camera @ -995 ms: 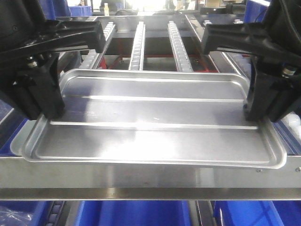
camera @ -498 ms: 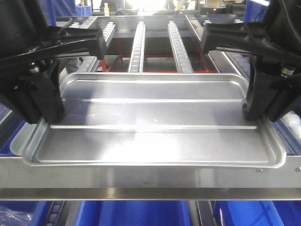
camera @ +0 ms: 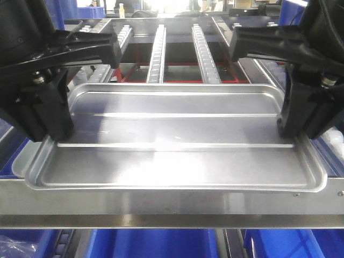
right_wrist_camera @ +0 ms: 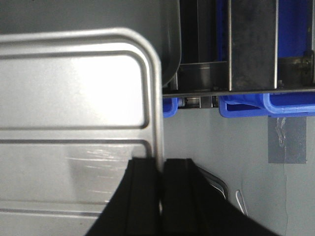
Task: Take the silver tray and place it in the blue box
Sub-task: 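Lift the tray with both grippers and pull it toward the robot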
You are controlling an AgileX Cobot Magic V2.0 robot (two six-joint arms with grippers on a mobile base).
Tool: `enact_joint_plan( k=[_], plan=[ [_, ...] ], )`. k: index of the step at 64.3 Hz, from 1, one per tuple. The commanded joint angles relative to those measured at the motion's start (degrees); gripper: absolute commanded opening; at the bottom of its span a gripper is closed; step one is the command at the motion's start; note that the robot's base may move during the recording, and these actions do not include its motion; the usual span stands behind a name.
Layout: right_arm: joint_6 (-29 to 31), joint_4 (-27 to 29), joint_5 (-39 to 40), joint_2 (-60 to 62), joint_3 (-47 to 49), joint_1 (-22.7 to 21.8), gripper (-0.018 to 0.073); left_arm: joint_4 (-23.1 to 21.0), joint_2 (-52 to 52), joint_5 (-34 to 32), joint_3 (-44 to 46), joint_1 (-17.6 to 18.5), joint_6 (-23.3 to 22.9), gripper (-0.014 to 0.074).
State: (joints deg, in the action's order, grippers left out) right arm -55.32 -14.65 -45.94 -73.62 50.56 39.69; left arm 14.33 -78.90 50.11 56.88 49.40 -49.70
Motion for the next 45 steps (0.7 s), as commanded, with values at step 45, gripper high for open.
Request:
enact_joint_plan(
  k=[45],
  plan=[
    [0.03,-2.42,0.32,1.83,1.41,-0.14,0.0049,1.78,1.66,0.46,1.36,0.27,-0.66,-0.0006]
  ],
)
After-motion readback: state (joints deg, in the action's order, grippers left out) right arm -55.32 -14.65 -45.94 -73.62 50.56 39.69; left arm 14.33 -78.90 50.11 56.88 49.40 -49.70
